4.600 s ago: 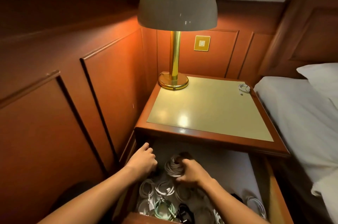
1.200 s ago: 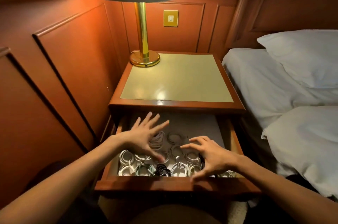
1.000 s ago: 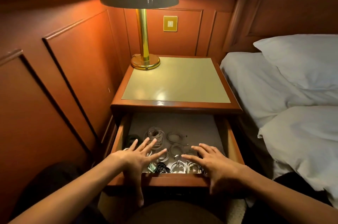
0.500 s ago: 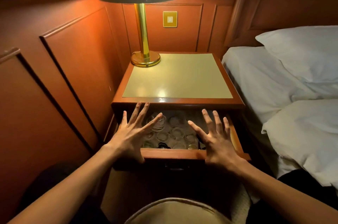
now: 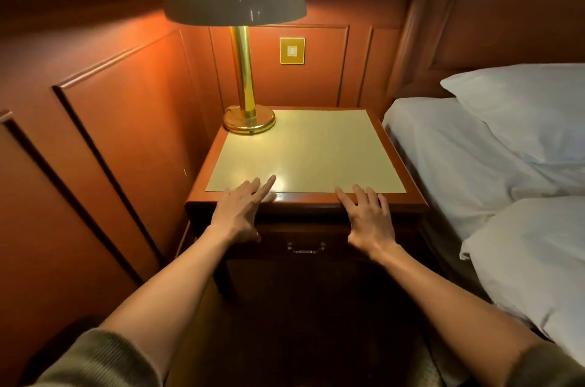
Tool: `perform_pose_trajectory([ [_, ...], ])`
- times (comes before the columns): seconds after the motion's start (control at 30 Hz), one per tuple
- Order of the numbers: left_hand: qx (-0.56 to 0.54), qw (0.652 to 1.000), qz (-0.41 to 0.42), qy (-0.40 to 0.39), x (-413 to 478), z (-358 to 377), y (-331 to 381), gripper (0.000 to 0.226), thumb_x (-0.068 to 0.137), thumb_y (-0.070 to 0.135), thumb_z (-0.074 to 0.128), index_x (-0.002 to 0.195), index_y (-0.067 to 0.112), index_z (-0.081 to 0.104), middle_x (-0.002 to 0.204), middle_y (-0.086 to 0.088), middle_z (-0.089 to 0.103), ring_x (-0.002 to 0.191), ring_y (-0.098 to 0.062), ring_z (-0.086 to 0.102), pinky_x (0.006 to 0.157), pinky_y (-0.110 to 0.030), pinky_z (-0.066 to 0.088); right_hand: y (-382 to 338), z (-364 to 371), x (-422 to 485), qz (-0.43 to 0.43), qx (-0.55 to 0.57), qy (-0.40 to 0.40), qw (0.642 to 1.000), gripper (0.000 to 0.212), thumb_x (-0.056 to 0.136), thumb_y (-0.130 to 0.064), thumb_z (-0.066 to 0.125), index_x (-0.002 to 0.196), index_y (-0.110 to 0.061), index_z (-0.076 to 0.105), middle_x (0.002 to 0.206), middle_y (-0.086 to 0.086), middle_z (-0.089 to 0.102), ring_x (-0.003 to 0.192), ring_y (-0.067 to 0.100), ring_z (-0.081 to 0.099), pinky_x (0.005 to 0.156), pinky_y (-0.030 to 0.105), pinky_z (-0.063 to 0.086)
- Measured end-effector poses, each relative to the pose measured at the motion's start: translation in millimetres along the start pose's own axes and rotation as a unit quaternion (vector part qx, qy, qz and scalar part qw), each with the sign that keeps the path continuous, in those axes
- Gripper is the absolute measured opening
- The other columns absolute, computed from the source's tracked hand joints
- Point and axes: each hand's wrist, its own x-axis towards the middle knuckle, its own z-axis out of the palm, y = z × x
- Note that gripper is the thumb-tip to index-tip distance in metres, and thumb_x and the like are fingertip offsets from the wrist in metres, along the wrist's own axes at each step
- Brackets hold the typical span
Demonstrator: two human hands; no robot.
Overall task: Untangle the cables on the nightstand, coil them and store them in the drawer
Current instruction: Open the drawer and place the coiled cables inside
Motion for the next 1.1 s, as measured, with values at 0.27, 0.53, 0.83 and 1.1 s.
perform_pose_trajectory([
  [0.27,0.028,0.997,-0.033,0.065,0,17,-3,0.107,0.059,0.040,0.094,0.151,0.027,0.040,0.153,0.000,0.045,0.135,-0.026,0.050,0.101,-0.048,0.051,-2,12,13,0.012,-0.046,0.038,0.998,0.095,0.059,-0.001,0.078,0.144,-0.028,0.046,0.123,0.013,0.049,0.108,0.035,0.049,0.091,0.052,0.046],
  [0.53,0.035,0.993,-0.041,0.100,8,29,-3,0.101,0.036,0.035,0.102,0.128,0.020,0.065,0.126,-0.005,0.068,0.107,-0.028,0.069,0.075,-0.045,0.060,-2,24,24,0.031,-0.047,0.092,0.994,0.102,0.044,0.009,0.077,0.138,-0.025,0.056,0.117,0.017,0.046,0.100,0.034,0.045,0.082,0.048,0.050],
  [0.83,0.026,0.994,-0.081,0.069,11,49,2,0.096,0.072,0.027,0.083,0.154,0.027,0.033,0.157,0.001,0.038,0.141,-0.025,0.040,0.110,-0.050,0.038,-4,29,19,0.027,-0.016,0.141,0.989,0.105,0.036,0.011,0.076,0.134,-0.022,0.059,0.110,0.016,0.045,0.093,0.034,0.045,0.081,0.048,0.048],
  [1.1,0.029,0.974,-0.043,0.222,21,81,1,0.068,0.060,-0.004,0.077,0.124,0.018,0.071,0.125,-0.004,0.070,0.104,-0.031,0.071,0.084,-0.057,0.055,-1,59,28,0.028,-0.013,0.232,0.972,0.092,0.044,0.007,0.076,0.128,-0.026,0.055,0.104,0.018,0.054,0.089,0.036,0.052,0.079,0.049,0.043],
])
